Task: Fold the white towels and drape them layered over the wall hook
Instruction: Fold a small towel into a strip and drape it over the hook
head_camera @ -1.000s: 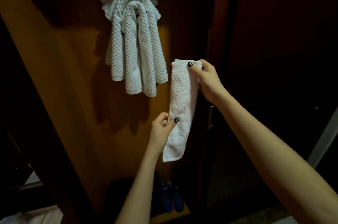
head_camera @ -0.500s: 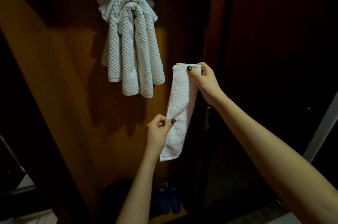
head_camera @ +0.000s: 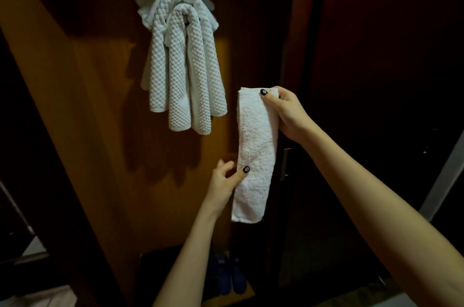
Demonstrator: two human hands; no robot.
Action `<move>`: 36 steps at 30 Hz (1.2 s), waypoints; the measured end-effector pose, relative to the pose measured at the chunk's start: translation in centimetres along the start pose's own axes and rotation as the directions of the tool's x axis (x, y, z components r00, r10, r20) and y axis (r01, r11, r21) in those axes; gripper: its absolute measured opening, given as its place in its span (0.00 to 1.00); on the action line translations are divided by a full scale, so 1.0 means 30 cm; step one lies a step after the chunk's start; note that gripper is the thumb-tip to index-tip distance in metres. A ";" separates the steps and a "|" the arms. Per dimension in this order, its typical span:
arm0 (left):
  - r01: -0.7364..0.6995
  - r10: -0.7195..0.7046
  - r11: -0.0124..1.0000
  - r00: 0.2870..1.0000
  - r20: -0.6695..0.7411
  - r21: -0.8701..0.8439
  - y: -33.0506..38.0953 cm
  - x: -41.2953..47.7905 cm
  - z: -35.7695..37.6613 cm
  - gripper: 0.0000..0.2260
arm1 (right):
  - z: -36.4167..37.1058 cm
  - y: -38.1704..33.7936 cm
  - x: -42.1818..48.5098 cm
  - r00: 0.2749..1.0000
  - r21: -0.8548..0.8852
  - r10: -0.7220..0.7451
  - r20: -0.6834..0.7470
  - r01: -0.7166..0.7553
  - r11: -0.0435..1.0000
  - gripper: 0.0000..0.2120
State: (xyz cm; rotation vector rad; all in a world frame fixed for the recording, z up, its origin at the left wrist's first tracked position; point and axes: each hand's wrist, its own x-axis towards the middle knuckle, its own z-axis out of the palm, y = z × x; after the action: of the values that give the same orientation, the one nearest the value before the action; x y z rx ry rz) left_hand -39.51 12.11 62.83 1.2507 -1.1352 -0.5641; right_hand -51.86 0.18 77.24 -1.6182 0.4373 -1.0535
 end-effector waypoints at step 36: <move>-0.038 0.035 0.999 0.965 0.260 0.007 -0.165 -0.024 0.001 0.17 | -0.186 0.166 0.027 0.872 -0.115 0.033 -0.488 -0.101 0.988 0.06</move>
State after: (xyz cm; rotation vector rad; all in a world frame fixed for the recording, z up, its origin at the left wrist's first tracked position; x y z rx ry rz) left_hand -38.67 11.32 57.95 1.1865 -1.3792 -0.7096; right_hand -54.78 -5.34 73.04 -1.4308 0.9131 -1.4048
